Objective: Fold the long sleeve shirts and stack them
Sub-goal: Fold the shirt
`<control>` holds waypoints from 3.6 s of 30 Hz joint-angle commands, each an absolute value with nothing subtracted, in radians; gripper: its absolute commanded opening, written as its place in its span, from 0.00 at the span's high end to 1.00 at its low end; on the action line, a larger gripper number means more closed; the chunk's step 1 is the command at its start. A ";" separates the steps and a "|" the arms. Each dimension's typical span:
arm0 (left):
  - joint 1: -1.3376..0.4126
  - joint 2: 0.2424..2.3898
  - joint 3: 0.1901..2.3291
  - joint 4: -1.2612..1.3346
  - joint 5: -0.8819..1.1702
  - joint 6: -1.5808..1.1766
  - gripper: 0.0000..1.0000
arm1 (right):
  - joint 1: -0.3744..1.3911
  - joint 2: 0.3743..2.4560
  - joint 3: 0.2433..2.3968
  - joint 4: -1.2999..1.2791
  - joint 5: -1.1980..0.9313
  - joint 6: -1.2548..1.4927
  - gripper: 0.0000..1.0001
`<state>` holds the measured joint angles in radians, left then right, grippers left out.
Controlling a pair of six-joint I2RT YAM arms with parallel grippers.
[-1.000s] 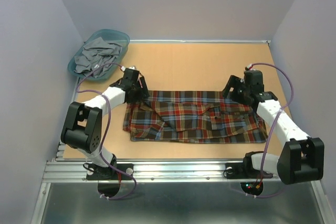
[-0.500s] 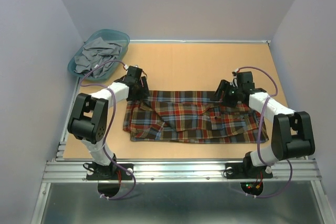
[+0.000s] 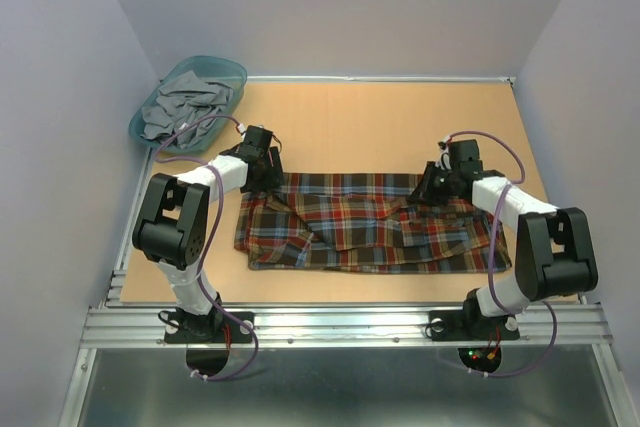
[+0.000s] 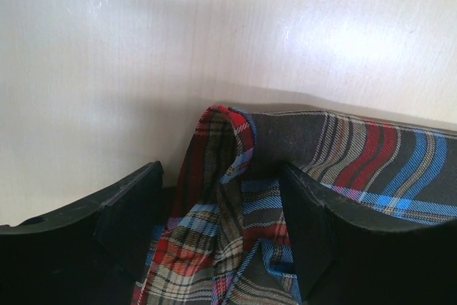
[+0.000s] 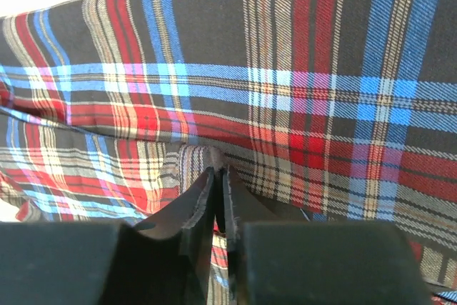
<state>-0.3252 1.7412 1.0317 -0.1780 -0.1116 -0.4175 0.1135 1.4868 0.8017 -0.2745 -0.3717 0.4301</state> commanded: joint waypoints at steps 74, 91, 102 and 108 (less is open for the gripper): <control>-0.416 1.526 0.828 -0.084 0.144 -0.634 0.41 | 0.120 1.396 1.000 -0.434 0.008 0.384 0.94; -0.397 1.500 0.811 -0.143 0.129 -0.494 0.92 | 0.120 1.329 1.114 -0.459 -0.035 0.347 0.94; -0.382 1.453 0.810 -0.155 0.144 -0.472 0.62 | 0.127 1.177 1.226 -0.459 -0.518 0.327 0.94; -0.364 1.296 0.833 -0.155 0.086 -0.480 0.26 | 0.146 1.126 1.227 -0.466 -0.753 0.359 0.95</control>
<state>-0.3775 1.4139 0.8173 -0.1616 0.1295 -0.4885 0.1310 1.1538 1.1751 -0.4789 -0.5358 0.3439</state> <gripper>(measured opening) 0.712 0.062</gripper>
